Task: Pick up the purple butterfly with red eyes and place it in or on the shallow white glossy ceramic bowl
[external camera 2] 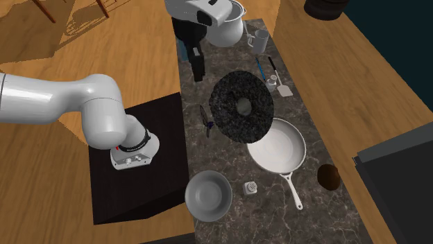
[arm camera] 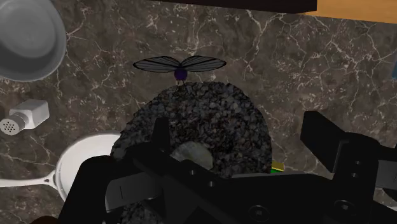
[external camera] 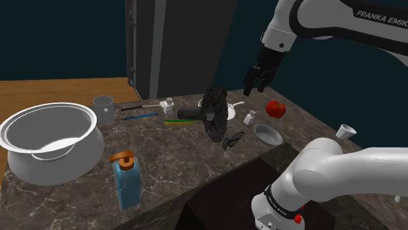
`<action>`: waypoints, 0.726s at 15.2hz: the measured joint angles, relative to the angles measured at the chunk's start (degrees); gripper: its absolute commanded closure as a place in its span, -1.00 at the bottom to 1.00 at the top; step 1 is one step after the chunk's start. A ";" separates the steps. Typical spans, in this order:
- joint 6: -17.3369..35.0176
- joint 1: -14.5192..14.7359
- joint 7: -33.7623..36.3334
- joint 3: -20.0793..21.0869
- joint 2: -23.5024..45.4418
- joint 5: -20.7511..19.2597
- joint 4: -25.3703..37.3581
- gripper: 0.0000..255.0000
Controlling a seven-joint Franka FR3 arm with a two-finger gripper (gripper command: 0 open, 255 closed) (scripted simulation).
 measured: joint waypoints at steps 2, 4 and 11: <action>0.99 -0.10 -0.22 -0.26 -0.35 -0.14 -1.20 -1.00; 4.49 -0.30 -0.64 -0.83 -0.71 -0.39 -4.54 -1.00; 19.73 -1.34 -2.33 -3.35 -1.51 -1.52 -18.24 -1.00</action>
